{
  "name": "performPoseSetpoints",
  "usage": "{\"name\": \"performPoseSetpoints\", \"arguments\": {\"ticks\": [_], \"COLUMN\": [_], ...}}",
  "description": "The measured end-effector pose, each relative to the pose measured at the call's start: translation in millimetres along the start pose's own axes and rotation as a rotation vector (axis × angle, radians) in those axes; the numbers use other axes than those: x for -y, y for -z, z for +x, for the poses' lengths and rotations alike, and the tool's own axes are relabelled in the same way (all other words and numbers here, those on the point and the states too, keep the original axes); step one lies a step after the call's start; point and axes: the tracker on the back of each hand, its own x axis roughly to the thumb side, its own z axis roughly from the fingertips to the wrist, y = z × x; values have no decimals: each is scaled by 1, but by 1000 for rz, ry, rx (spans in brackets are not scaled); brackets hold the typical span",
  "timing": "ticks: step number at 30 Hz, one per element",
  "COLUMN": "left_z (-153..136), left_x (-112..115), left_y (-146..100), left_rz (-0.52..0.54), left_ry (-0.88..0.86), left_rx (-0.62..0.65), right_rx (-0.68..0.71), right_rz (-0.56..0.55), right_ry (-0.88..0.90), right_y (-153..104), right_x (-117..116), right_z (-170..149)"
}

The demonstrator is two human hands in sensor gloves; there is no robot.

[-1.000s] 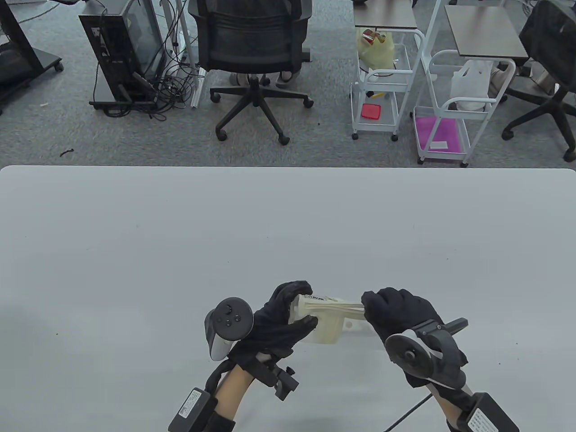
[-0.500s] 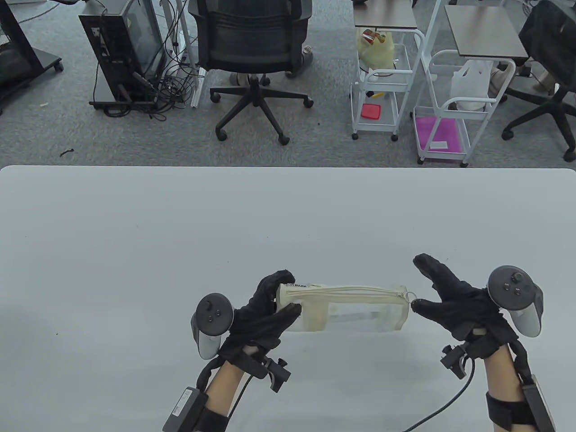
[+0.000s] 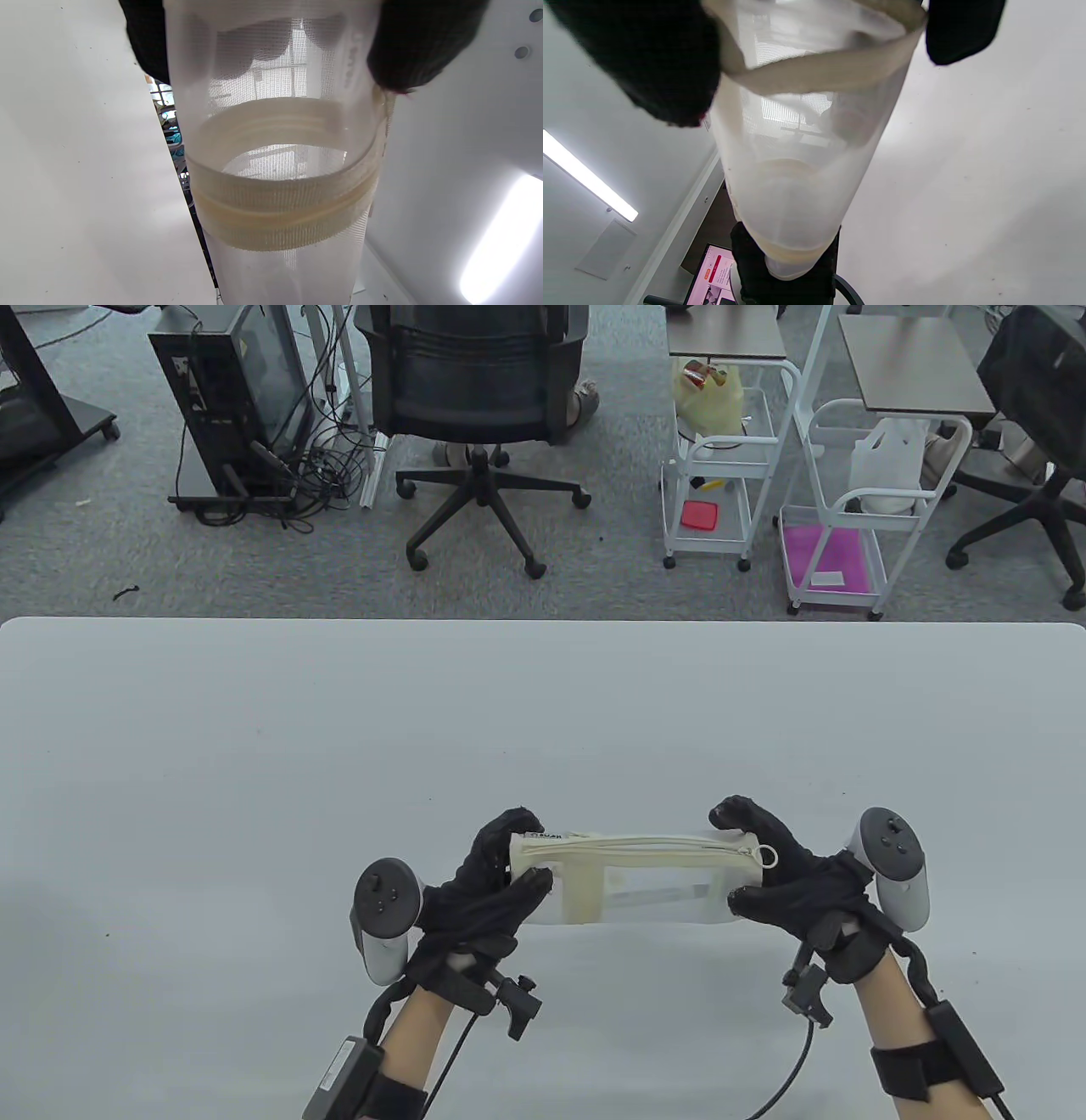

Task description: Put marker and eraser into the pencil pouch

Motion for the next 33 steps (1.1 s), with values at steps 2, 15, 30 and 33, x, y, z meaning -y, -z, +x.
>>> {"name": "performPoseSetpoints", "arguments": {"ticks": [2,15,30,33], "left_z": [0,70,157,154], "left_x": [0,-1,158,180], "left_y": [0,-4,50,63], "left_rz": [5,45,-241,-220], "left_ry": [-5,666,1247,1357], "left_rx": [1,33,196,201], "right_rx": [9,15,20,26], "right_rz": [-33,-192,-194,-194], "right_ry": [1,-10,-81,-90], "right_y": [-1,-6,-7,-8], "right_x": [-1,3,-3,-4], "right_z": [1,3,7,10]}}
